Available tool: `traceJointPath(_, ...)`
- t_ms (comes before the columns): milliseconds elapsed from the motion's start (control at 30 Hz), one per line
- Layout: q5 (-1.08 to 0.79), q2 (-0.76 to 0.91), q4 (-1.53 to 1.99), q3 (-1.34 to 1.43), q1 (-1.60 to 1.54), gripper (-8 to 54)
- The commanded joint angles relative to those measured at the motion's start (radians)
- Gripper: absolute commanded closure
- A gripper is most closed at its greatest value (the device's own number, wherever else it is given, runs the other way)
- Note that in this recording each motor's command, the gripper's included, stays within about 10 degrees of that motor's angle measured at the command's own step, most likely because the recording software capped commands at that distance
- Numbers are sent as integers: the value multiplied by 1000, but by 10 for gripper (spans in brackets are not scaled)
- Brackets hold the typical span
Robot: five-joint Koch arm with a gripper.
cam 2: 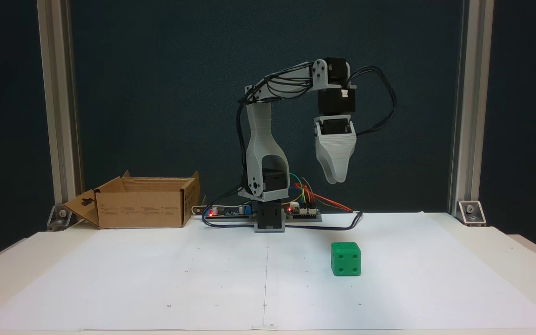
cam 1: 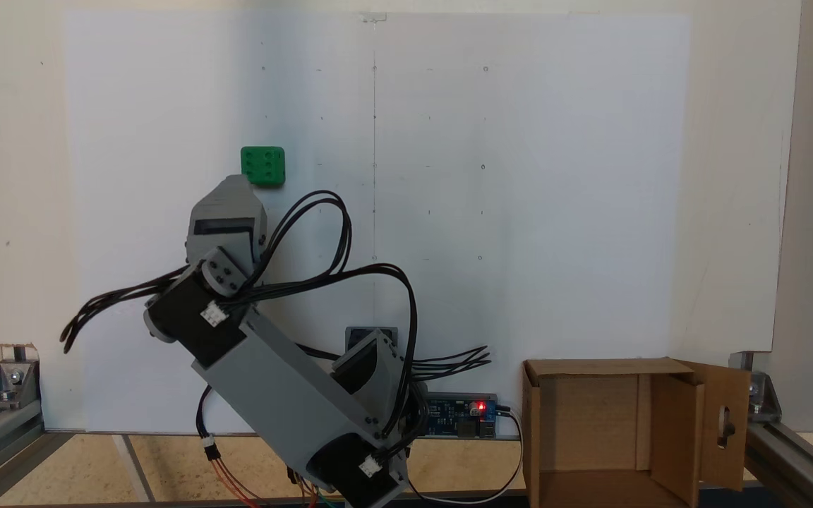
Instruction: Grasp a green dice and put it in the bin.
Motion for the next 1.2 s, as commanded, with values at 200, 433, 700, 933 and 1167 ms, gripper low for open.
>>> traceJointPath(200, 100, -28, -64, -87, 25, 16)
traceJointPath(433, 98, -34, -61, -107, 74, 17)
traceJointPath(700, 98, -94, -67, -107, 81, 16)
traceJointPath(933, 97, -164, -133, -107, 64, 24)
traceJointPath(1167, 97, -225, -187, -107, 17, 24)
